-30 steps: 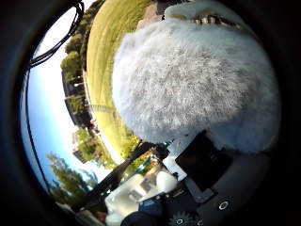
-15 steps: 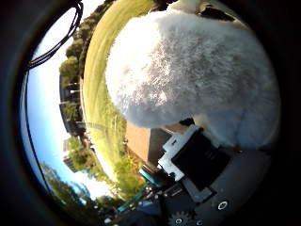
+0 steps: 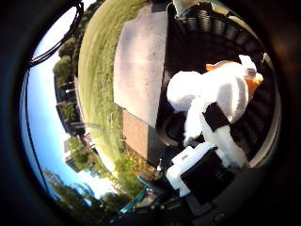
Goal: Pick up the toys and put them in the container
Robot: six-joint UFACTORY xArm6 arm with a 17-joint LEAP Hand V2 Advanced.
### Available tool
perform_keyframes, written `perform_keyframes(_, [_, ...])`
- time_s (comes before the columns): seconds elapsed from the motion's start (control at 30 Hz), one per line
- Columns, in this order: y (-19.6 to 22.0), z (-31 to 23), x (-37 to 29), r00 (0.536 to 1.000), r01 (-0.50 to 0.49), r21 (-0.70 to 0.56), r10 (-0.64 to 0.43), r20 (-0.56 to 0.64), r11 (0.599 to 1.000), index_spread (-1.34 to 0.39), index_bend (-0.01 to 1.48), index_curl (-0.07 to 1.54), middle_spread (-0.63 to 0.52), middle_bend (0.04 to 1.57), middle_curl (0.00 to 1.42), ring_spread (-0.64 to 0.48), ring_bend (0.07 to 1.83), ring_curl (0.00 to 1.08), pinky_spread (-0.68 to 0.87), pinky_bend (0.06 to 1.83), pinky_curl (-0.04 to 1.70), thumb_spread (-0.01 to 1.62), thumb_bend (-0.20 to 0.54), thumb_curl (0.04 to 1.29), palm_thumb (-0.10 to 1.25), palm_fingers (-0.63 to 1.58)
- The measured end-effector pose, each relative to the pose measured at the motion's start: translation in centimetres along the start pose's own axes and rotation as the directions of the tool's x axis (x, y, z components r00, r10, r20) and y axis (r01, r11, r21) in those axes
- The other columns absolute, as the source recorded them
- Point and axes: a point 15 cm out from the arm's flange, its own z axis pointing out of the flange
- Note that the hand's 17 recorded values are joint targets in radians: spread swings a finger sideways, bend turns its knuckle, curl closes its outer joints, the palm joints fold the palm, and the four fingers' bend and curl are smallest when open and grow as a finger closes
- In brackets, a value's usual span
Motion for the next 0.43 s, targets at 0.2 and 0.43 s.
perform_keyframes(0.2, [3.2,-3.5,1.1,1.000,-0.003,-0.053,0.002,-0.017,0.999,-0.44,0.12,0.49,0.16,0.15,0.38,0.33,0.46,0.29,0.48,0.58,0.46,1.11,-0.028,0.51,0.79,-0.14])
perform_keyframes(0.43, [10.9,-13.6,3.2,0.998,-0.048,-0.072,0.046,-0.031,0.996,-0.40,0.12,0.36,0.17,0.14,0.31,0.33,0.38,0.28,0.46,0.50,0.39,1.15,-0.031,0.48,0.73,-0.11])
